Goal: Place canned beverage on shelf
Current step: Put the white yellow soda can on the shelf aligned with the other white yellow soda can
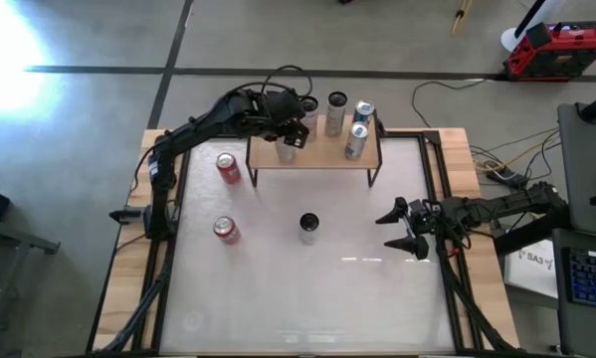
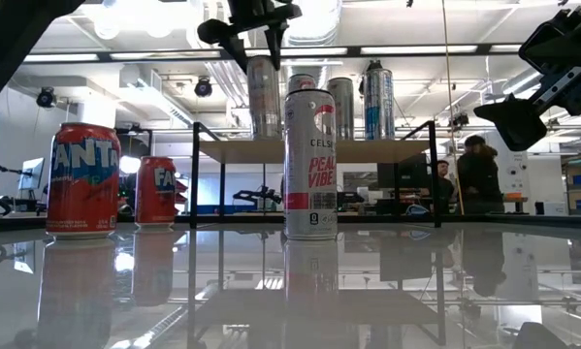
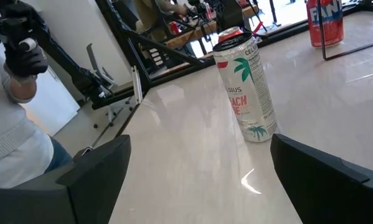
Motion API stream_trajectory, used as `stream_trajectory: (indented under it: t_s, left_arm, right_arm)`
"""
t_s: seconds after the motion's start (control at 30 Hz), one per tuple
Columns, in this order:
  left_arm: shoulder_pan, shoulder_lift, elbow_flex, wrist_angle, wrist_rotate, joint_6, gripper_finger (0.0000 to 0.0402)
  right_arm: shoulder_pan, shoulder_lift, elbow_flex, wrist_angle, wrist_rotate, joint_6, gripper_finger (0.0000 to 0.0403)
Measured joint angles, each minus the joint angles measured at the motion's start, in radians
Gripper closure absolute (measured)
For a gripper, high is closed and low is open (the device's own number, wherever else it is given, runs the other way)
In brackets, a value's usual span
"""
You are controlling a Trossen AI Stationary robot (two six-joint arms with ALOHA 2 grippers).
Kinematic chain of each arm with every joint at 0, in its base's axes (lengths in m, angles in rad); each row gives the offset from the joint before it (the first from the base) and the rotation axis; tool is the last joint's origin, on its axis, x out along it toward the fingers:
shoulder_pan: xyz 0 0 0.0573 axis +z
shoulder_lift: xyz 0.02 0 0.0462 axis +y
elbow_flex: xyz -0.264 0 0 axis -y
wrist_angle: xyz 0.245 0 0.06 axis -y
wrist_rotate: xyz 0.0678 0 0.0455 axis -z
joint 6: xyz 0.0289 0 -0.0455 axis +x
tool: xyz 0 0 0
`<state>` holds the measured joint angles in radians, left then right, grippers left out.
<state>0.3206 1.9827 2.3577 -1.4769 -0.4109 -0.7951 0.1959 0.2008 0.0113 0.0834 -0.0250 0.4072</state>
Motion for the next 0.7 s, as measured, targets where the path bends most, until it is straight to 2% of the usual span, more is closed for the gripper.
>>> stream_trajectory:
  t_s: [0.23,0.7]
  left_arm:
    - [0.001,0.001,0.0,-0.002,-0.008,-0.021,0.0143]
    - [0.001,0.003,-0.002,0.011,-0.015,0.004,0.0083]
  right_arm:
    - [0.0,0.0,0.0,0.0,0.0,0.0,0.0033]
    - [0.0,0.0,0.0,0.0,0.0,0.0,0.0033]
